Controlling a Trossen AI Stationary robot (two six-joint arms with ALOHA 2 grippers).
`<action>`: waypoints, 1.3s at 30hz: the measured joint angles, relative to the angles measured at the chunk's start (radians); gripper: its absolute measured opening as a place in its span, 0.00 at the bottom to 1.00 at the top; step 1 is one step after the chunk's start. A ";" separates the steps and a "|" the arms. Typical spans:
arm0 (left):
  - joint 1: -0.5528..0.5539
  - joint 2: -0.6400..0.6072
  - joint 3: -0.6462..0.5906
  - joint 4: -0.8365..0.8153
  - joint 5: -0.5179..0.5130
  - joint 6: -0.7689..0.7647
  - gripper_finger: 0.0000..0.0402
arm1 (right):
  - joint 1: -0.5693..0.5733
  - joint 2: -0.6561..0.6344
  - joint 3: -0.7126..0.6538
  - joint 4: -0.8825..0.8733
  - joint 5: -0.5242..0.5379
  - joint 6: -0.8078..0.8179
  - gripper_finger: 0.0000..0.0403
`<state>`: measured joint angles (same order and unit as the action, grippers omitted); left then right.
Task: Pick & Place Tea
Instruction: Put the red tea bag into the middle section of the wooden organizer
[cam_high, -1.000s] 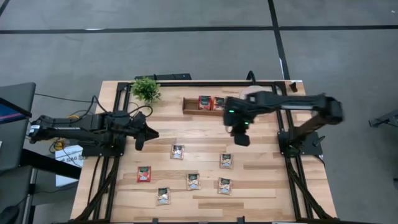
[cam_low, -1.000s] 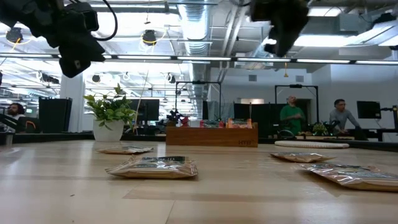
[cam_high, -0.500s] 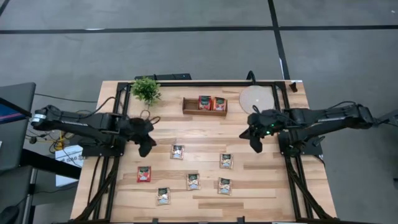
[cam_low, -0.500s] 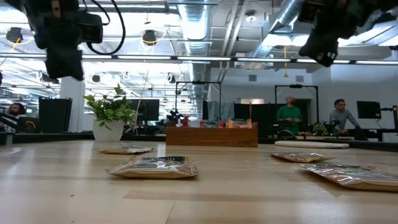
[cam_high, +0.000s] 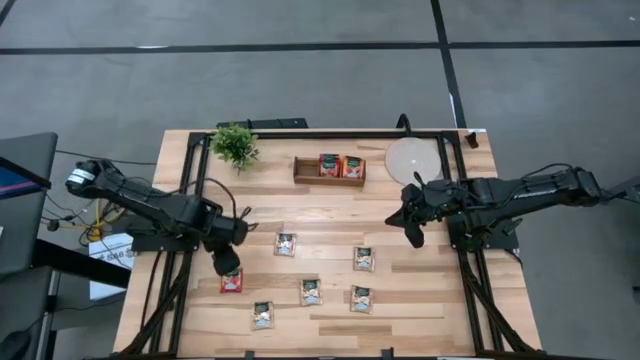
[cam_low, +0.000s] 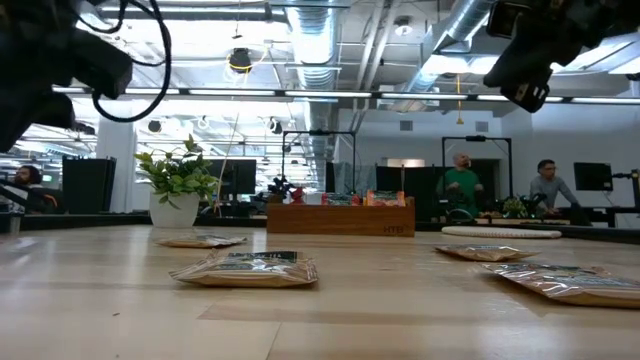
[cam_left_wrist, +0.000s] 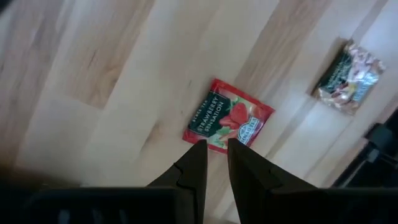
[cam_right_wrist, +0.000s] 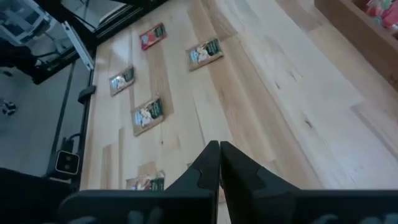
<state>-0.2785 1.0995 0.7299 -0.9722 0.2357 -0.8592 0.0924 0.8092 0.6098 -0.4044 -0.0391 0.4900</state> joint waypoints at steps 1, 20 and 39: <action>-0.015 0.008 0.000 0.002 -0.011 -0.011 0.13 | 0.003 0.004 0.000 0.001 0.000 0.000 0.01; -0.147 0.194 0.000 0.169 -0.188 0.042 0.29 | 0.006 0.030 0.000 0.040 -0.005 -0.026 0.01; -0.150 0.309 0.000 0.233 -0.126 0.130 0.30 | 0.006 0.030 0.000 0.036 -0.013 -0.030 0.01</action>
<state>-0.4286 1.4090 0.7296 -0.7395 0.1101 -0.7292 0.0986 0.8394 0.6102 -0.3685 -0.0525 0.4596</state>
